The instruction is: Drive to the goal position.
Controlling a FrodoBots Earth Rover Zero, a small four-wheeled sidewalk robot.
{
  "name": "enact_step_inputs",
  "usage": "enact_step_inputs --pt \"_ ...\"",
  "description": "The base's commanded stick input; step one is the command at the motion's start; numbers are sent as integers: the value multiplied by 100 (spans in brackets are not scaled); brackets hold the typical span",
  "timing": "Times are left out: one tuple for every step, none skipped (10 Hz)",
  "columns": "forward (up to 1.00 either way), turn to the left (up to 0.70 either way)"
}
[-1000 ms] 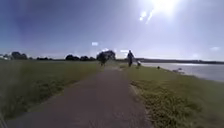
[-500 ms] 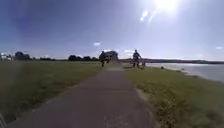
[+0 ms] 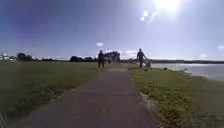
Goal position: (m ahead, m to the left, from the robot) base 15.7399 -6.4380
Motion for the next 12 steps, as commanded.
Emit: enact_step_inputs --pt "50 0" --pt "50 0" --pt "50 0" --pt "50 0" --pt "50 0" --pt "50 -3" --pt "50 -22" --pt "50 -14" --pt "50 0" --pt "50 0" --pt "50 0" --pt "50 0"
